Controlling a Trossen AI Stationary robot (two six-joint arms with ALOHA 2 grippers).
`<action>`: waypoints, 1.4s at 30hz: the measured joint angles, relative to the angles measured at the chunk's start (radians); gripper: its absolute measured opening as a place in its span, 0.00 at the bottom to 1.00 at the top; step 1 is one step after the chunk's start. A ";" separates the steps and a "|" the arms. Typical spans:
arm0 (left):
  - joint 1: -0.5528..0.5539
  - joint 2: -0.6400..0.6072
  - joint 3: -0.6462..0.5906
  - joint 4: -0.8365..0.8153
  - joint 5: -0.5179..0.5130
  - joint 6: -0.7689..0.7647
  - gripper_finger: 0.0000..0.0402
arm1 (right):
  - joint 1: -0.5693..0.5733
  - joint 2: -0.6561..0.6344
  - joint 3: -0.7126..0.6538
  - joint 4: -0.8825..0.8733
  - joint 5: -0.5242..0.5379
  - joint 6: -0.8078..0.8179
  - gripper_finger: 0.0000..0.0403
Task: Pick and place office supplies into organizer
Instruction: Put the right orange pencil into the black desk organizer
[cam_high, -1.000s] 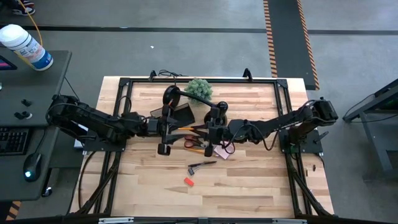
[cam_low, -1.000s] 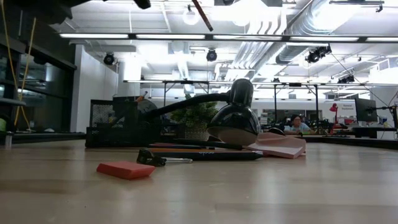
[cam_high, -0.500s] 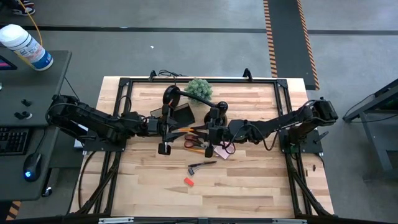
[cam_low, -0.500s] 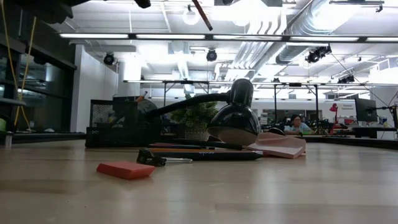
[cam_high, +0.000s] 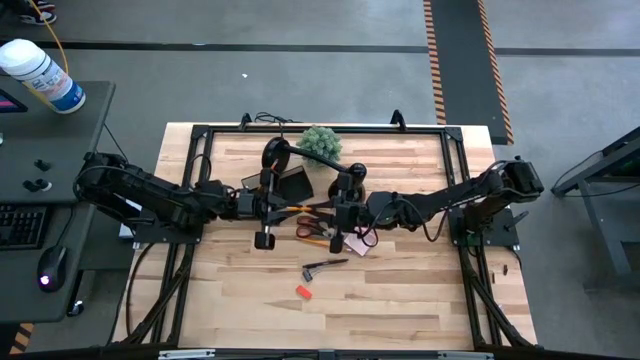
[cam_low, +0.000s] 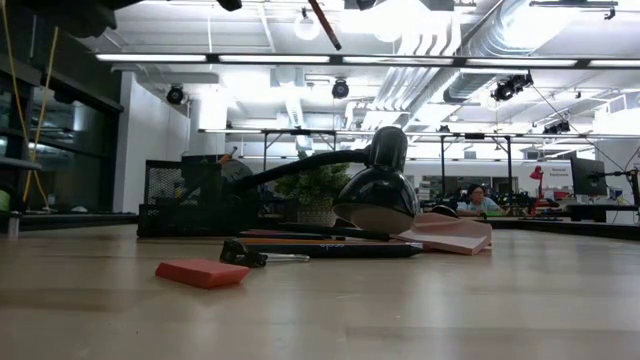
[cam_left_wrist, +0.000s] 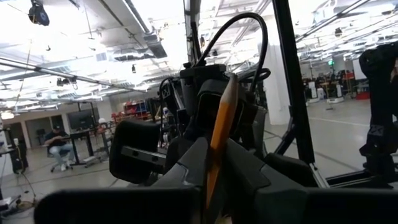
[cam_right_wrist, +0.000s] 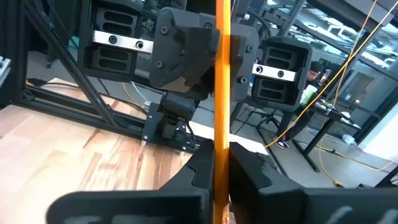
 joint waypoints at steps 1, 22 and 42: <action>0.000 0.000 0.000 0.000 0.000 0.000 0.05 | 0.000 0.000 0.000 -0.001 -0.001 0.006 0.06; 0.000 0.000 0.000 -0.051 -0.102 0.041 0.01 | 0.041 -0.002 0.000 -0.014 0.168 -0.064 0.31; 0.000 -0.003 -0.001 -0.304 -0.478 0.051 0.01 | 0.137 -0.016 0.000 -0.437 0.496 0.257 0.31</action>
